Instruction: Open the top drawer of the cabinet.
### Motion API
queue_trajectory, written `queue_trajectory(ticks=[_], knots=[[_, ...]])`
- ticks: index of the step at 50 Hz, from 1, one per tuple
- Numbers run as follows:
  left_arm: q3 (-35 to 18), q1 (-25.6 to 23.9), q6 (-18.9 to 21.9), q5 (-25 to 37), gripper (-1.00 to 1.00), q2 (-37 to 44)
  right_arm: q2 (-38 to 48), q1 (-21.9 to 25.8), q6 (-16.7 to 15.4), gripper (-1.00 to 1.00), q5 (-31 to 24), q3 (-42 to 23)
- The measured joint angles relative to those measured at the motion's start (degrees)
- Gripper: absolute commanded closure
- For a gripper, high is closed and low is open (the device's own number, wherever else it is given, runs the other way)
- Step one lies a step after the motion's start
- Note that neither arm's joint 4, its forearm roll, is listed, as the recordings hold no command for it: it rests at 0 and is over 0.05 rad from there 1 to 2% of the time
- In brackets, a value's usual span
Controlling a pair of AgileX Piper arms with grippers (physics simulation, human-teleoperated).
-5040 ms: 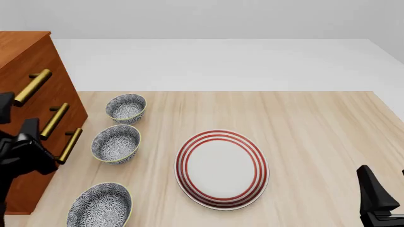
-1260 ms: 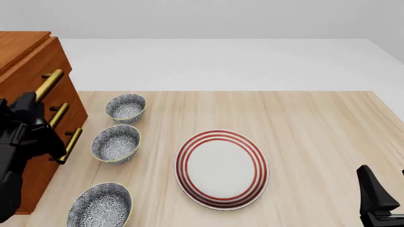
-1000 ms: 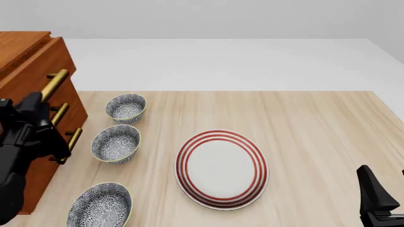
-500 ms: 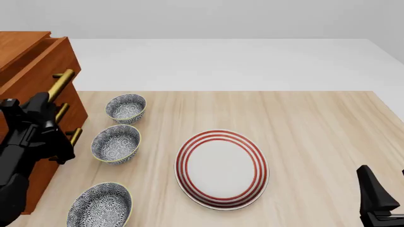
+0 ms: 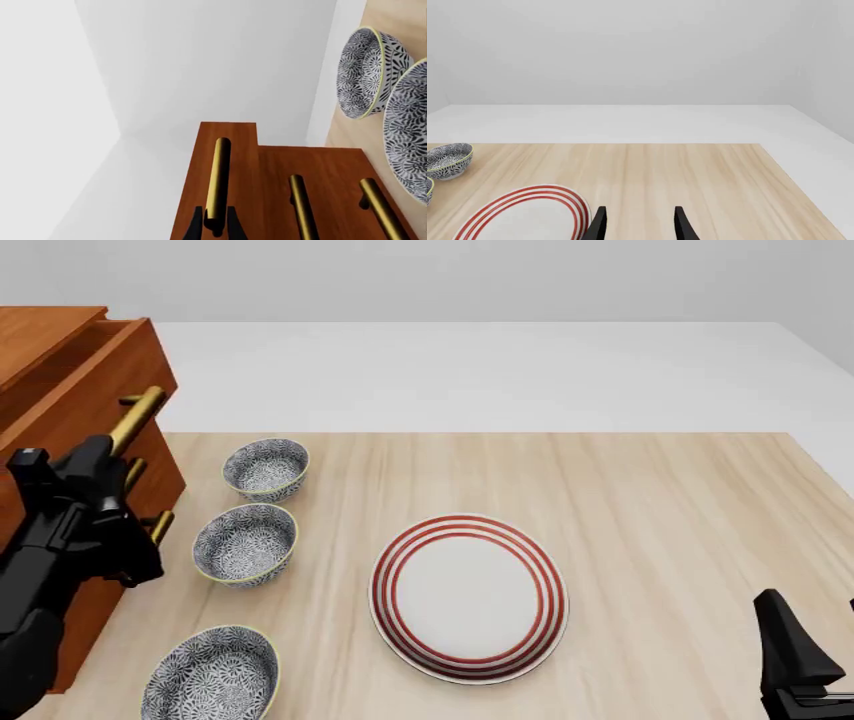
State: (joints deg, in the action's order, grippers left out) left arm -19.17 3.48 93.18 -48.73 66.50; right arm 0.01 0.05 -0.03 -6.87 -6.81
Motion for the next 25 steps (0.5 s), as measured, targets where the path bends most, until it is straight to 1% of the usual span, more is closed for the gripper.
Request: queue_trajectory(ticks=[25], knots=[[-0.1, -0.3, -0.2, 0.5, 1.0, -0.3, 0.0, 0.0, 0.0, -1.0, 0.0, 0.0]])
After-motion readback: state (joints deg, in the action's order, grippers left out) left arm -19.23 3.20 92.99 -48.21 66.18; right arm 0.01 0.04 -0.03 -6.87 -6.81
